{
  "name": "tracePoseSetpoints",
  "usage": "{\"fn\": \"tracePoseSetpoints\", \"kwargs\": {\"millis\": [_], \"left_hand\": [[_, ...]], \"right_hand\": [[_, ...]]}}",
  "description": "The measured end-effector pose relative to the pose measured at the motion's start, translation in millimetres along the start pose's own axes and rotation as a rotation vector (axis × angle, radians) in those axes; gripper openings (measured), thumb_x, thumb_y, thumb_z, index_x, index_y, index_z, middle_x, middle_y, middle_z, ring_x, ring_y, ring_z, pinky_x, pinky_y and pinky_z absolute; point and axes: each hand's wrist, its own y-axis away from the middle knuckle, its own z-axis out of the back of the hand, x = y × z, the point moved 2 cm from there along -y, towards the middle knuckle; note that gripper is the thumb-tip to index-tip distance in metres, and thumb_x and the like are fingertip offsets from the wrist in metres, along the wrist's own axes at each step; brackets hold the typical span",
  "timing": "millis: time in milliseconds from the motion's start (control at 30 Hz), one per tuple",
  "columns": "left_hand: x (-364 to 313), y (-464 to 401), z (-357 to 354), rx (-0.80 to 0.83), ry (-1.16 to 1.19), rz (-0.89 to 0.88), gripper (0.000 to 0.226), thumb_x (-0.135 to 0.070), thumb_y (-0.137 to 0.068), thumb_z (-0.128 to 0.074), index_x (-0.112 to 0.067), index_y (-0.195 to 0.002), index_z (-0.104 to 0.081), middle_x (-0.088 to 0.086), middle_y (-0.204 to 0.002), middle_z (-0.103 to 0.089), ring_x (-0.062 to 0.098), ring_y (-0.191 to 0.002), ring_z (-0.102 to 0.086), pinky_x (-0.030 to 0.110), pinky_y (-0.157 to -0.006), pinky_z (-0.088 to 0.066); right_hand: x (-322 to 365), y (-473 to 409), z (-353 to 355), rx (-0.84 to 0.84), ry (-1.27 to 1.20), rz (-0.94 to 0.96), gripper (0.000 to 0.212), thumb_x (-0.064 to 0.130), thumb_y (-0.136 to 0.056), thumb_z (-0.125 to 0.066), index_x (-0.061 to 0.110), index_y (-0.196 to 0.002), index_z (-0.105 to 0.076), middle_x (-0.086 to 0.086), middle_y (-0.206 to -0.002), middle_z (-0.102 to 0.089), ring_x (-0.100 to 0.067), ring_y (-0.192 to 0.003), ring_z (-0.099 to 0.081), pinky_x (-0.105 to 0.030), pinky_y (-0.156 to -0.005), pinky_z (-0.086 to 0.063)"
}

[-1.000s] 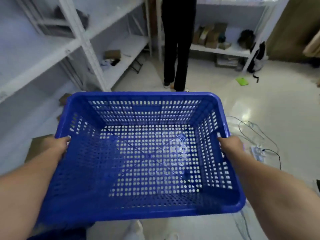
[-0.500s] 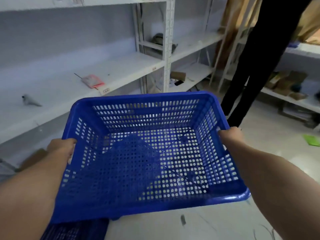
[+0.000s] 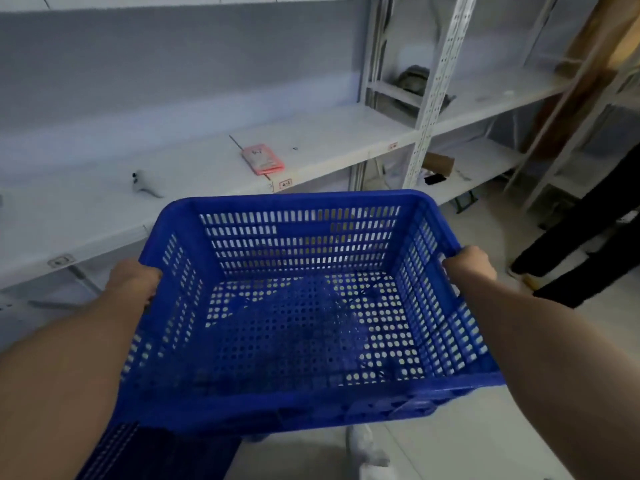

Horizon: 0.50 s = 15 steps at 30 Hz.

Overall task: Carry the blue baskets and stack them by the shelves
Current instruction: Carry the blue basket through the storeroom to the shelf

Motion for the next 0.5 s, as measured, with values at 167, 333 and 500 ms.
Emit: {"fn": "tracePoseSetpoints", "kwargs": {"millis": [167, 333, 500], "left_hand": [[5, -7, -13, -0.026, 0.014, 0.061, 0.012, -0.005, -0.081, -0.057, 0.005, -0.075, -0.058, 0.022, -0.063, -0.059, 0.034, -0.053, -0.057, 0.029, -0.046, -0.045], [19, -10, -35, -0.036, 0.122, 0.158, 0.032, -0.013, -0.093, -0.050, -0.013, -0.061, -0.049, 0.017, -0.063, -0.050, 0.028, -0.056, -0.046, 0.033, -0.054, -0.039], [37, 1, -53, -0.091, 0.232, 0.303, 0.030, -0.018, -0.092, -0.056, -0.013, -0.063, -0.048, 0.014, -0.059, -0.048, 0.026, -0.051, -0.044, 0.033, -0.048, -0.040]], "right_hand": [[35, -66, -49, 0.112, 0.012, 0.049, 0.036, 0.027, -0.081, -0.057, 0.002, -0.107, -0.060, -0.021, -0.101, -0.066, -0.038, -0.091, -0.066, -0.045, -0.080, -0.055], [73, -126, -90, 0.217, -0.067, 0.105, 0.037, 0.028, -0.082, -0.059, 0.001, -0.107, -0.062, -0.018, -0.090, -0.067, -0.031, -0.072, -0.061, -0.035, -0.065, -0.046], [105, -167, -134, 0.284, -0.107, 0.097, 0.037, 0.027, -0.082, -0.062, -0.001, -0.105, -0.063, -0.015, -0.085, -0.064, -0.026, -0.065, -0.059, -0.034, -0.064, -0.048]]}}
